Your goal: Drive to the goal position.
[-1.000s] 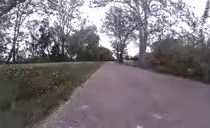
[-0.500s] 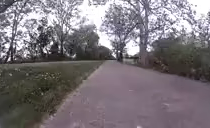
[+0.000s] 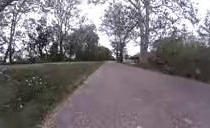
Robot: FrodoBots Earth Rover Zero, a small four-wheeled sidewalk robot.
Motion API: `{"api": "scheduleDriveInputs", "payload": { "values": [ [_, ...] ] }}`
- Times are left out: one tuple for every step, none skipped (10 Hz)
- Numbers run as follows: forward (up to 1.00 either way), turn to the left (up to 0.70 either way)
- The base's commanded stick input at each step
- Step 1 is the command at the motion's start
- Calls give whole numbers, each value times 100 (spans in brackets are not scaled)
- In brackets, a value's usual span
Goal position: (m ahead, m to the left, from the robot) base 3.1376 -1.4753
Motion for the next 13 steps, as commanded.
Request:
{"api": "scheduleDriveInputs", "payload": {
  "values": [
    [100,0],
    [100,0],
    [100,0],
    [100,0],
    [100,0],
    [100,0],
    [100,0],
    [100,0],
    [100,0],
    [100,0],
    [100,0],
    [100,0],
    [100,0]
  ]
}}
